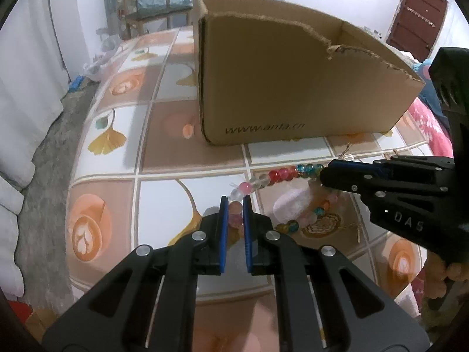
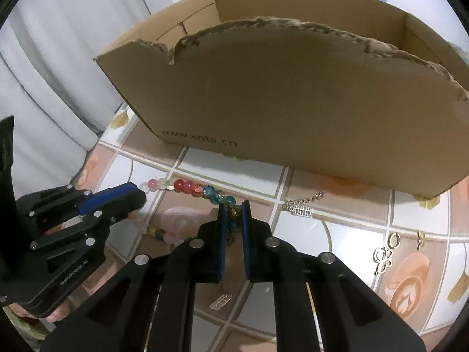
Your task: Organize jewelry
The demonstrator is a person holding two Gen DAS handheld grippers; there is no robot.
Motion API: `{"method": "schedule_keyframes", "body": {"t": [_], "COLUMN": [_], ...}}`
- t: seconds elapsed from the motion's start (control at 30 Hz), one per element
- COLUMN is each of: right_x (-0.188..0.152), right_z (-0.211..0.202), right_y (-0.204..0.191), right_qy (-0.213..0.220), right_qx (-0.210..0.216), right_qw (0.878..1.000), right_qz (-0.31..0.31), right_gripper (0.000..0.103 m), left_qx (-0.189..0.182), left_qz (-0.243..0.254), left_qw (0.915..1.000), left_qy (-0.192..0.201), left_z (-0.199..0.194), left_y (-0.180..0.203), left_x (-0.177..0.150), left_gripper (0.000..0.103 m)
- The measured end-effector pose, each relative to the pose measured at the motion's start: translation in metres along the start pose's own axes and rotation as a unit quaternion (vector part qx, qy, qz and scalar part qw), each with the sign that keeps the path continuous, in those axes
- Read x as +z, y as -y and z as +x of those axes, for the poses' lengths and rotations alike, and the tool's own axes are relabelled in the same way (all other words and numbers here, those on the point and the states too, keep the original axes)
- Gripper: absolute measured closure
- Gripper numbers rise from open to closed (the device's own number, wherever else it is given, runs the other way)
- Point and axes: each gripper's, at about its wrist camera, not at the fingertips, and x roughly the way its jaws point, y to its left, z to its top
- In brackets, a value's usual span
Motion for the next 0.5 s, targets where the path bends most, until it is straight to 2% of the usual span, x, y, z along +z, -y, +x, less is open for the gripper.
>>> {"method": "schedule_keyframes", "body": {"t": [0.2,0.5], "right_x": [-0.001,0.01], "right_z": [-0.022,-0.087], "right_y": [-0.008,-0.029], "right_qy": [0.027,0.096], "right_qx": [-0.002,-0.007], "right_qw": [1.0,0.994], "right_qz": [-0.01,-0.043], "right_gripper": [0.093,0.093], "left_qx": [0.006,0.014], "left_qz": [0.018,0.057], "left_qw": [0.9992,0.9932], "left_qy": [0.036,0.101], "left_z": [-0.023,-0.081], "left_y": [0.007,0.027], "left_x": [0.006,0.025], "left_gripper": [0.094,0.094]}}
